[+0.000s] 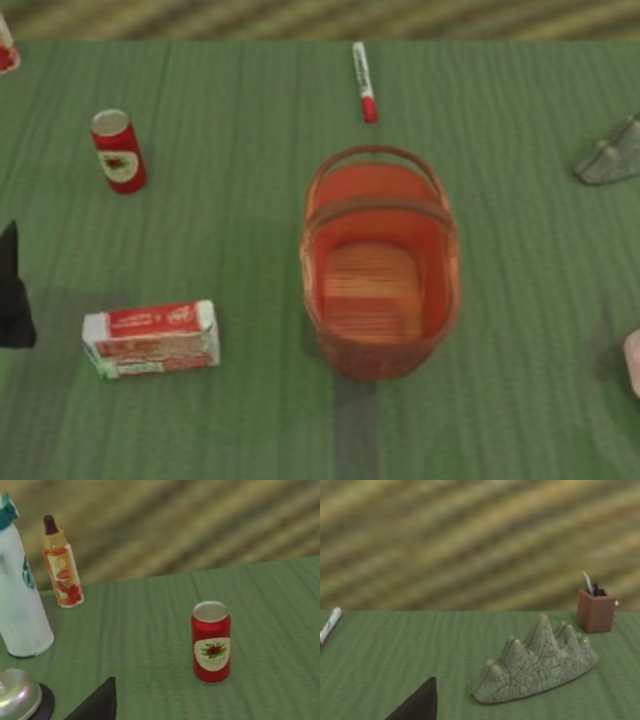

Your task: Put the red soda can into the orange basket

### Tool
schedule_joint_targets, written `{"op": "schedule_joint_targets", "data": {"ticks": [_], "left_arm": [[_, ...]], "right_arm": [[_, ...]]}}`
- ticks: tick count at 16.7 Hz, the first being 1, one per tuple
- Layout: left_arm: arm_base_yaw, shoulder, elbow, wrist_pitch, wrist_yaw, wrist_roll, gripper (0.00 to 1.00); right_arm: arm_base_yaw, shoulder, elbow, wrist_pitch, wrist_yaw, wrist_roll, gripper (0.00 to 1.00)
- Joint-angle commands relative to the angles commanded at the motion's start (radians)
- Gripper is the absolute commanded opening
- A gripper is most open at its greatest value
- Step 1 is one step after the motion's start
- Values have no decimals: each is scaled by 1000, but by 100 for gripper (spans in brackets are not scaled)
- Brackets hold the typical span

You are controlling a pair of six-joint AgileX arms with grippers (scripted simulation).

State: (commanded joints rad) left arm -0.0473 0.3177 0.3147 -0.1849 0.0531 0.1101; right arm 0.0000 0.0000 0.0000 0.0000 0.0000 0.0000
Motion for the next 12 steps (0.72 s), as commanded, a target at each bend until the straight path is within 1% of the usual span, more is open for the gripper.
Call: {"op": "schedule_joint_targets", "data": {"ticks": [5,12], "left_arm": [[-22,426,425,-245,28,129,100],[-35,1151,1146,-658,43,334,100]], "right_arm": [[0,0,0,0,0,0,100],[0,0,0,0,0,0,100]]}}
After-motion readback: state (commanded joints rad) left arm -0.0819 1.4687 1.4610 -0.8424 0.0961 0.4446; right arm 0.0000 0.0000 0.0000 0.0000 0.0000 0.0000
